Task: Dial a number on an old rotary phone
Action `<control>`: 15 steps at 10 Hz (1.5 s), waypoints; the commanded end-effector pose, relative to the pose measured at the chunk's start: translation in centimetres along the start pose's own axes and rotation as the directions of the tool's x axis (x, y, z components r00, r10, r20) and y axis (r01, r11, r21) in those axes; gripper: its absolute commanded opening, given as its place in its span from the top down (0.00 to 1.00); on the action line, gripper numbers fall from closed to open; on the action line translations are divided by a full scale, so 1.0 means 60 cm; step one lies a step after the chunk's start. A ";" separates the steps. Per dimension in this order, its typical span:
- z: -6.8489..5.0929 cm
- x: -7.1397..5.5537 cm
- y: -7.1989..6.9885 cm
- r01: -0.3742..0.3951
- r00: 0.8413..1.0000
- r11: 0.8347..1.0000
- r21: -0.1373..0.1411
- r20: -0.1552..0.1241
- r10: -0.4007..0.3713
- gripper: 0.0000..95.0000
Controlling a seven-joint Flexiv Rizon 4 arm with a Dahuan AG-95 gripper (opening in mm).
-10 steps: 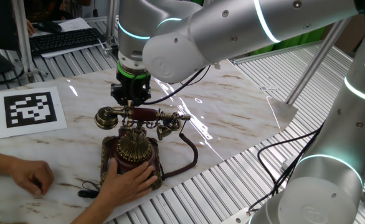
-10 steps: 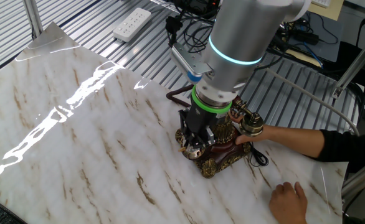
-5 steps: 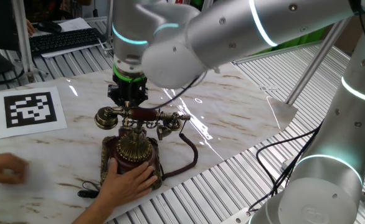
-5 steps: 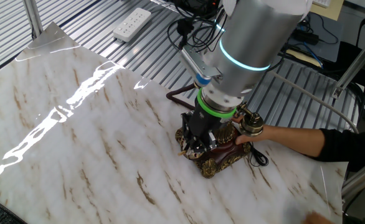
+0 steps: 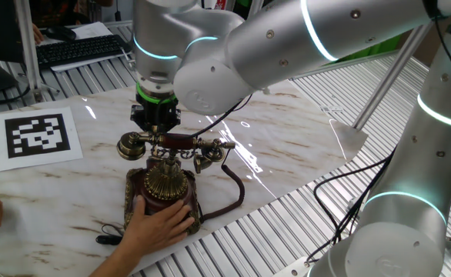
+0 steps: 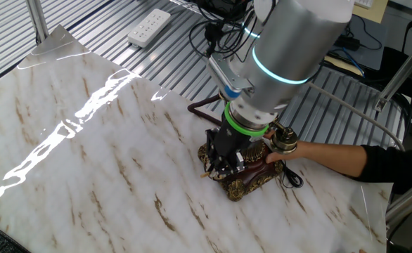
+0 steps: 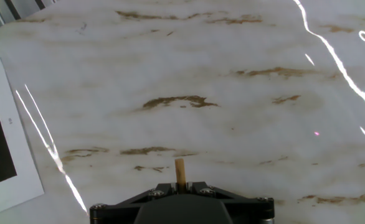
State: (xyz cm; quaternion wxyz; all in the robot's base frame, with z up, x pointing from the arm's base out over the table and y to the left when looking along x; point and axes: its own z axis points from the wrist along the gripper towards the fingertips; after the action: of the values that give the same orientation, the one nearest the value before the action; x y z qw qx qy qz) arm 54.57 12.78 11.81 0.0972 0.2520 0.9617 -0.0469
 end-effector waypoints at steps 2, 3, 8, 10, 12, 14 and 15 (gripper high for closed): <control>0.004 0.010 0.009 -0.005 1.000 0.999 0.032 0.025 0.004 1.00; 0.004 0.010 0.009 0.000 1.000 0.999 0.042 0.032 -0.001 1.00; 0.010 0.006 0.015 -0.009 0.999 0.998 0.060 0.042 0.006 1.00; 0.012 0.003 0.018 -0.005 0.999 0.997 0.072 0.051 0.001 1.00; 0.017 0.002 0.021 -0.006 0.998 0.997 0.082 0.059 0.001 1.00; 0.022 -0.001 0.023 -0.007 0.998 0.996 0.094 0.070 0.000 1.00; 0.025 -0.002 0.025 -0.013 0.997 0.995 0.096 0.072 0.006 1.00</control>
State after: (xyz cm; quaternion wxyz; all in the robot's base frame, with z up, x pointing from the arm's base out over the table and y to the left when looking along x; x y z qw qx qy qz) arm 55.72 13.42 10.31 0.1209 0.2585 0.9525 -0.1066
